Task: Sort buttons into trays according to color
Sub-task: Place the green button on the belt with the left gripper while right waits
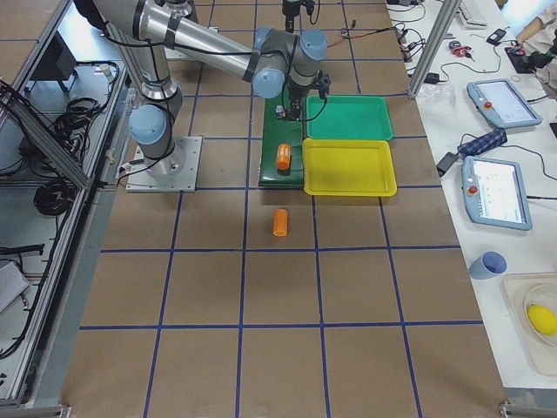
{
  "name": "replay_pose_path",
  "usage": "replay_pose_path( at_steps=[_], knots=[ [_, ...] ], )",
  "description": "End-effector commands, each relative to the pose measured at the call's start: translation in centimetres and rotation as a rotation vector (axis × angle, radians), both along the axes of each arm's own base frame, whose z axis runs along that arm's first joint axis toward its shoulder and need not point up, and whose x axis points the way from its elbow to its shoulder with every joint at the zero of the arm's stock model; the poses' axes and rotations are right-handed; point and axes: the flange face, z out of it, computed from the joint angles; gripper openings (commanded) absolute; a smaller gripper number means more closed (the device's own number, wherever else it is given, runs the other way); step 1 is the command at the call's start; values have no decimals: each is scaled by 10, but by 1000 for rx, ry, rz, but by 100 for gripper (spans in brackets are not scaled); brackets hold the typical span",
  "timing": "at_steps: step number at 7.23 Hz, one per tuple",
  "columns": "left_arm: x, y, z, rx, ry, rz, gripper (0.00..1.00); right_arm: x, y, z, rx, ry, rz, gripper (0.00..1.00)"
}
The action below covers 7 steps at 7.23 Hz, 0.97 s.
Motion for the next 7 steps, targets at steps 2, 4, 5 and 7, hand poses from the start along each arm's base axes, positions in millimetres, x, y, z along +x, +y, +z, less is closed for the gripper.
replay_pose_path(
  at_steps=[2, 4, 5, 7],
  knots=[
    [-2, 0, 1, -1, 5, 4, 100, 1, -14, -36, 52, -25, -27, 100],
    [1, -7, 34, -63, 27, 13, 100, -1, -19, -46, 50, 3, -45, 100],
    [9, -16, 56, -88, 17, 15, 100, -3, -17, -49, 74, 25, -57, 100],
    [86, -40, 79, -80, -54, -1, 100, -3, -14, -58, 120, 32, -102, 100]
  ],
)
